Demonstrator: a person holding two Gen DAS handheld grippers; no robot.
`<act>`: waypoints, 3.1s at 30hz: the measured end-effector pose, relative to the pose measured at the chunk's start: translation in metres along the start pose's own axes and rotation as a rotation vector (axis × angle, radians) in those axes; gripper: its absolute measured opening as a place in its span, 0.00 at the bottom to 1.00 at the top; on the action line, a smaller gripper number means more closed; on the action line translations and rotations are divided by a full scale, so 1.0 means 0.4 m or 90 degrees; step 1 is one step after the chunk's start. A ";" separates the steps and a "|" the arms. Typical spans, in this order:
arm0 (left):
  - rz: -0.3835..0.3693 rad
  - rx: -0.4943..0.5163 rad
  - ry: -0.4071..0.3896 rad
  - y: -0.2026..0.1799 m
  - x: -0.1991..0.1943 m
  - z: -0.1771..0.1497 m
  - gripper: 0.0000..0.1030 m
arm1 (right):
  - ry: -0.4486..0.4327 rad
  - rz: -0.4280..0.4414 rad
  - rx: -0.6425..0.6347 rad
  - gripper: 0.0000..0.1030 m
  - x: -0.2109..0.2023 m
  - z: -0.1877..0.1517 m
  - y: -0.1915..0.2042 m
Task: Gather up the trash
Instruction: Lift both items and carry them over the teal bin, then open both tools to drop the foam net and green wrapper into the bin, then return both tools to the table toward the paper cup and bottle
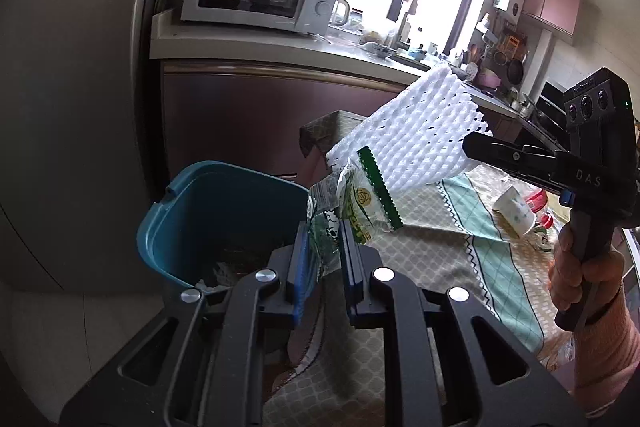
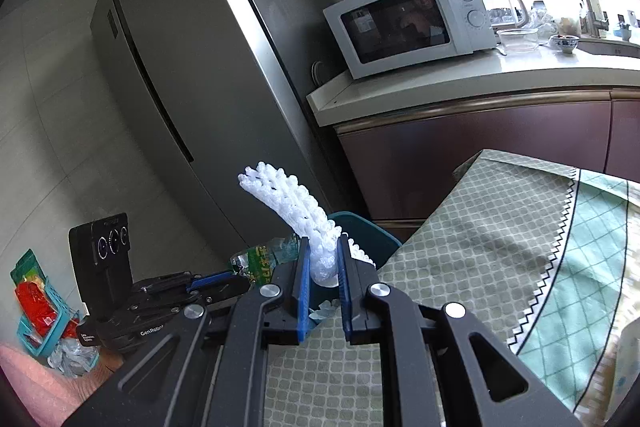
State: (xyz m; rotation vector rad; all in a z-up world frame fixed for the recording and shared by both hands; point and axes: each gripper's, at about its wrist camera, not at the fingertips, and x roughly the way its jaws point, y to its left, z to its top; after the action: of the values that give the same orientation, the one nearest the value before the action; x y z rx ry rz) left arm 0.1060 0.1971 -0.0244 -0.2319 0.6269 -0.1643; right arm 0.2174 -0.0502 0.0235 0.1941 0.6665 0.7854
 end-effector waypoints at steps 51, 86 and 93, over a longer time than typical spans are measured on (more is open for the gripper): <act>0.110 -0.080 0.085 0.166 0.249 -0.062 0.26 | 0.176 -0.049 0.065 0.27 0.375 -0.042 -0.038; -0.098 0.153 0.036 -0.339 0.156 -0.048 0.41 | -0.003 -0.143 0.112 0.38 -0.259 -0.182 -0.133; -0.137 0.194 0.056 -0.450 0.196 -0.064 0.43 | -0.048 -0.196 0.176 0.39 -0.381 -0.241 -0.212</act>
State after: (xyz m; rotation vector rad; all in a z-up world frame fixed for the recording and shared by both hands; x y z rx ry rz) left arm 0.1388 0.0025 -0.0409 0.0037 0.6543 -0.4751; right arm 0.1289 -0.2251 -0.0120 0.3611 0.7125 0.3871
